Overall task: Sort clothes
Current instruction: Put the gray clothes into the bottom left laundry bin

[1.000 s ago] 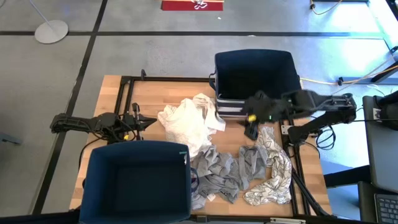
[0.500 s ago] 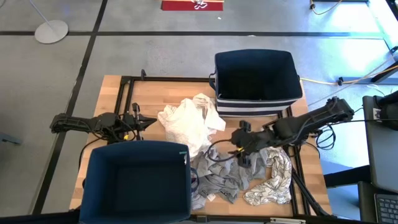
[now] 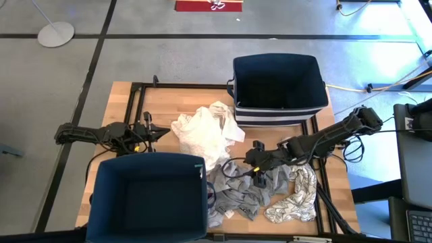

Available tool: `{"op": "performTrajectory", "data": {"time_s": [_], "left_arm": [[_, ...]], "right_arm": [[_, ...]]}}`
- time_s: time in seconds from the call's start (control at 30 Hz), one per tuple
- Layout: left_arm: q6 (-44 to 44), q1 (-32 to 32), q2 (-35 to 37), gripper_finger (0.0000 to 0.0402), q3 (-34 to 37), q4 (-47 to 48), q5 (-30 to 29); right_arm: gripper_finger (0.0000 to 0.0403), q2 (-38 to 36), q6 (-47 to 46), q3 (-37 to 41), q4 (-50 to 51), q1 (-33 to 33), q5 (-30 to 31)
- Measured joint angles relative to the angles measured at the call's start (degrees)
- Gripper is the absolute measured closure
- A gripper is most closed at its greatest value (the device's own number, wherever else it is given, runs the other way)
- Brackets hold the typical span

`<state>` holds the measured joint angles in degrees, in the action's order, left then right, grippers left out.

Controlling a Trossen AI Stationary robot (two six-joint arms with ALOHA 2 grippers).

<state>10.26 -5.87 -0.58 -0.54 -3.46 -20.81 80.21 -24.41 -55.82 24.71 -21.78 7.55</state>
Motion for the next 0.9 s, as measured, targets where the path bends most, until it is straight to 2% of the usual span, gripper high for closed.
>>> {"op": "performTrajectory", "data": {"time_s": [0.33,0.7,0.9], "left_arm": [[0.1,0.0,0.0,0.0399,0.0,0.0,0.0],[0.2,0.0,0.0,0.0399,0.0,0.0,0.0],[0.0,0.0,0.0,0.0399,0.0,0.0,0.0]], "right_arm": [[0.0155,9.1,1.1,0.9,-2.5,0.0,-5.7],[0.0155,16.6,1.3,0.9,-3.3,0.0,-3.6],[0.0155,19.8,5.0,0.7,-3.7,0.0,-2.2]]}}
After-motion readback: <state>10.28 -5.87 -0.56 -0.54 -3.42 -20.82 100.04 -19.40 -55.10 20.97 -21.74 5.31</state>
